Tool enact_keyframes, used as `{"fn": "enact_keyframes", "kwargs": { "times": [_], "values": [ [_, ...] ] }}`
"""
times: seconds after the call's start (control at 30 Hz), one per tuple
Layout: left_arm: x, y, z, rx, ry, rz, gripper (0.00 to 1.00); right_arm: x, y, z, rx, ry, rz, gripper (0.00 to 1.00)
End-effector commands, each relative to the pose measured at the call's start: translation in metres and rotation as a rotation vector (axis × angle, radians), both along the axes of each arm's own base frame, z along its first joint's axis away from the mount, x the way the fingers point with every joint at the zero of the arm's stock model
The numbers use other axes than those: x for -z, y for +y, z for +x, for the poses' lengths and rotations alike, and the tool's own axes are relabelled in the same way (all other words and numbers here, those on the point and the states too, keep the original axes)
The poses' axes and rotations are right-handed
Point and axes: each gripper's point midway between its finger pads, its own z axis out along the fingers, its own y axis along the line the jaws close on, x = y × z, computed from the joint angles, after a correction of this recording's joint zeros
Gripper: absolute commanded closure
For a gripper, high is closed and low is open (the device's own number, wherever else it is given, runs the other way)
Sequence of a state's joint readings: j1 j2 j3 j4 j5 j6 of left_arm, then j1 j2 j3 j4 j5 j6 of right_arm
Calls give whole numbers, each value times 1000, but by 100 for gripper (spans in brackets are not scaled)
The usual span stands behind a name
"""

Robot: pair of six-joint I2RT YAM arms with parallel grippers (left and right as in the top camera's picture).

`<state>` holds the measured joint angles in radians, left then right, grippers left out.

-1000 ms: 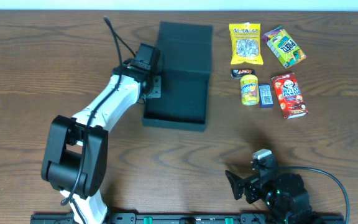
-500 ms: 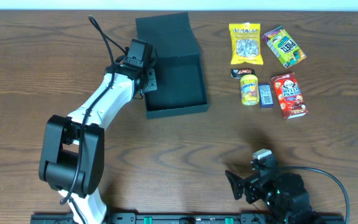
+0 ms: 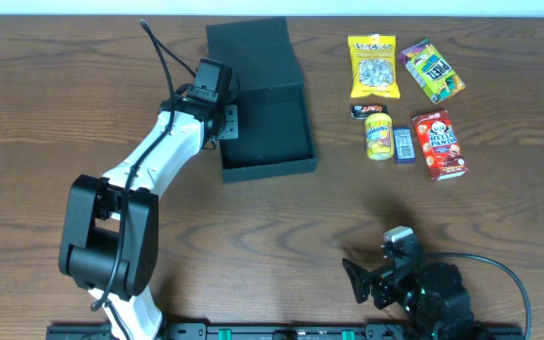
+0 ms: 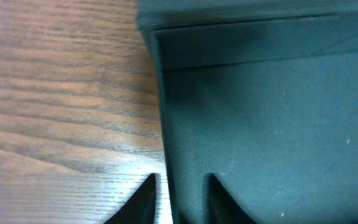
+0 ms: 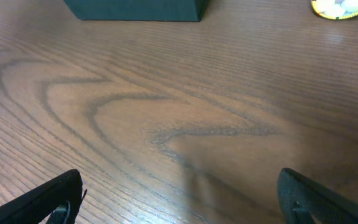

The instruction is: Pack container

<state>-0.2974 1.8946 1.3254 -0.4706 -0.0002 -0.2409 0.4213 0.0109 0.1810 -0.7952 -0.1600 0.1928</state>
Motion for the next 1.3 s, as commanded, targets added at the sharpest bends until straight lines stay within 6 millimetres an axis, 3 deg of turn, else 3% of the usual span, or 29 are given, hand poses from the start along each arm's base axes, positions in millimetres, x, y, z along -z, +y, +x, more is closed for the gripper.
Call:
{"fn": "enact_keyframes", "kwargs": {
  "times": [0.0,0.07,0.43,0.47,0.5,0.6,0.73,0.97,1.1,1.27],
  "values": [
    [-4,0,5,13,-12,4,88,2,1,-1,-15,-5,-10,1],
    [-3,0,5,13,-9,5,94,2,1,-1,-15,-5,-10,1],
    [5,1,-1,16,26,16,94,2,1,-1,-15,-5,-10,1],
    [5,1,-1,16,27,16,78,2,1,-1,-15,-5,-10,1],
    [5,1,-1,13,26,14,44,2,1,-1,-15,-5,-10,1],
    [4,1,-1,13,25,14,2,2,1,-1,-15,-5,-10,1],
    [-17,2,-3,12,21,12,5,2,1,-1,-15,-5,-10,1],
    [-88,8,-24,-1,-18,-6,5,2,1,-1,-14,-5,-10,1],
    [-125,17,-55,0,-29,-9,5,2,1,-1,-14,-5,-10,1],
    [-158,32,-103,0,-10,-3,5,2,1,-1,-15,-5,-10,1]
  ]
}}
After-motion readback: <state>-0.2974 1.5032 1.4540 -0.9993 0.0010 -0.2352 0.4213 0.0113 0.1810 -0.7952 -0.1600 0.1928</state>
